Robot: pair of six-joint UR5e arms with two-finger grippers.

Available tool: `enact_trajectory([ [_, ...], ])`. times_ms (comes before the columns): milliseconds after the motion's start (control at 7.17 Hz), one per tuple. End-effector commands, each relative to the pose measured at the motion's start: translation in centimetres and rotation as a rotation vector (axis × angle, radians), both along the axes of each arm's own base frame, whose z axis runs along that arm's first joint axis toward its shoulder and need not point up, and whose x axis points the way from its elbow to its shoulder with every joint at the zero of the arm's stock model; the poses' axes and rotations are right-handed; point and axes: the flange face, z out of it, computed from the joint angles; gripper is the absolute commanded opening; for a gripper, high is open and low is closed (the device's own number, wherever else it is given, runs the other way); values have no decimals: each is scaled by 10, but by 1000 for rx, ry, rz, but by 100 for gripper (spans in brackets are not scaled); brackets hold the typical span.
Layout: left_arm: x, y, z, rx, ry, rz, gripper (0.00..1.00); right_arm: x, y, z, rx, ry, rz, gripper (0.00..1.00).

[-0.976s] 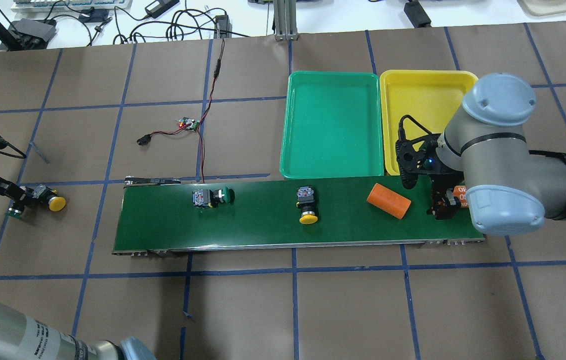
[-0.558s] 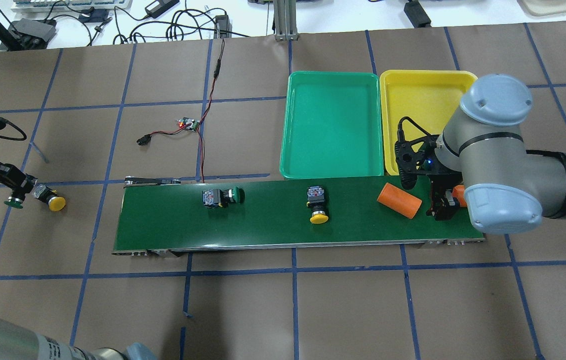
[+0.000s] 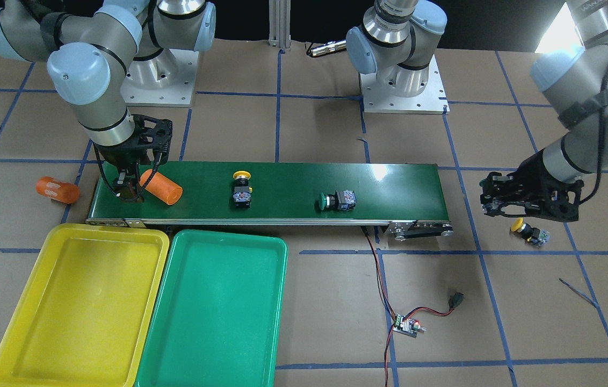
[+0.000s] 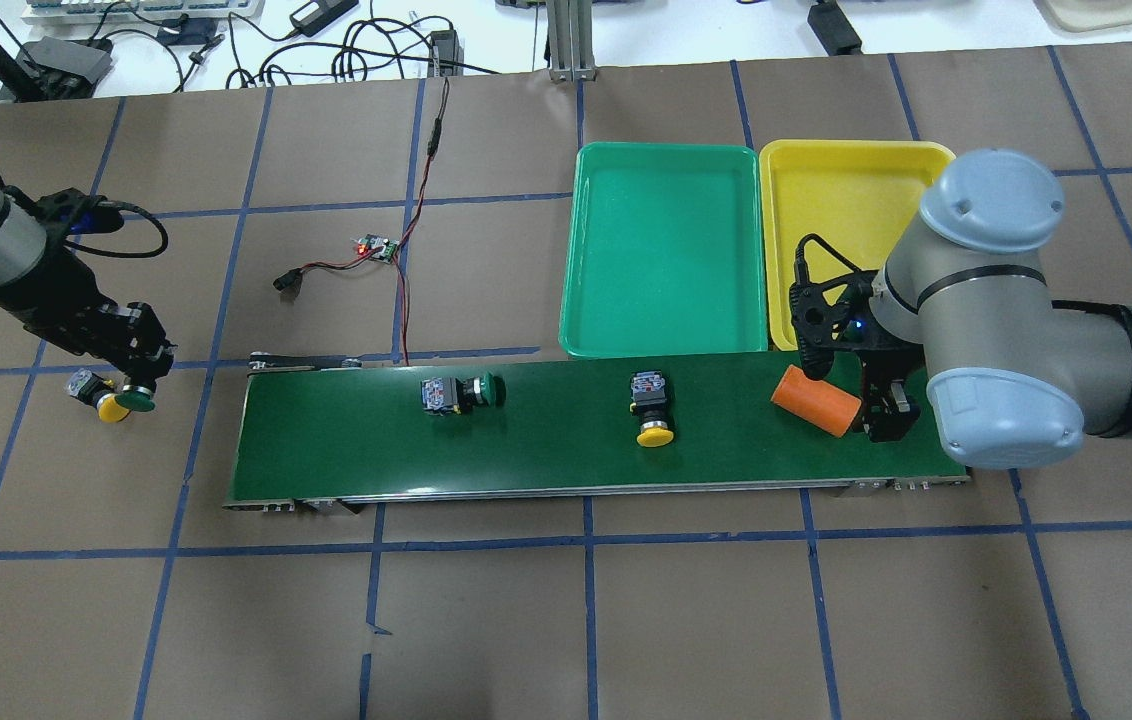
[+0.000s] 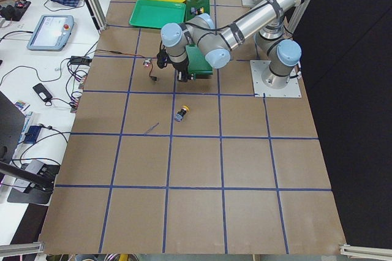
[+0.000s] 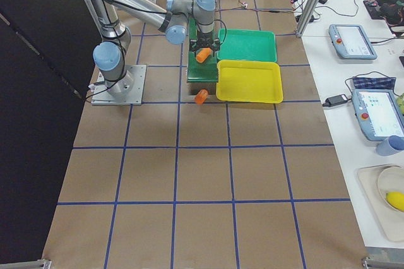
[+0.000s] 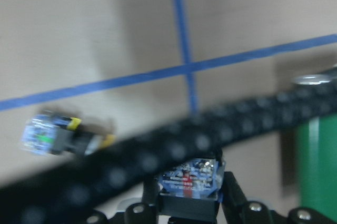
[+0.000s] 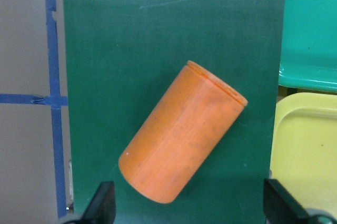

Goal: Sort buttons by color to trays
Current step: 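Lift the held button toward the belt with the left gripper, then lower the button onto the belt start and open the left gripper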

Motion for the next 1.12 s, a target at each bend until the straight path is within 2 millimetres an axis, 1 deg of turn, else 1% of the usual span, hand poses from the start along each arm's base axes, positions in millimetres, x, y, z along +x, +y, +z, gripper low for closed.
enact_trajectory([
  [0,-88,6,9,8,-51,117,16,0,0,-1,2,-2,0,100],
  [139,-139,8,9,15,-79,155,16,0,0,-1,2,-2,0,100],
  [279,-170,10,6,6,-91,171,16,0,0,-1,1,-1,0,100],
  [418,-187,19,-1,28,-102,206,17,0,0,-1,1,-1,0,100],
  [558,-192,30,-10,41,-104,202,17,0,0,-1,2,-2,0,100],
  [697,-193,34,-16,50,-105,202,25,0,0,-1,2,-2,0,100],
  [837,-193,31,-24,51,-107,214,60,0,0,-1,4,-2,-8,100],
  [976,-195,28,-29,55,-108,224,97,0,-1,-1,2,-2,-58,100],
])
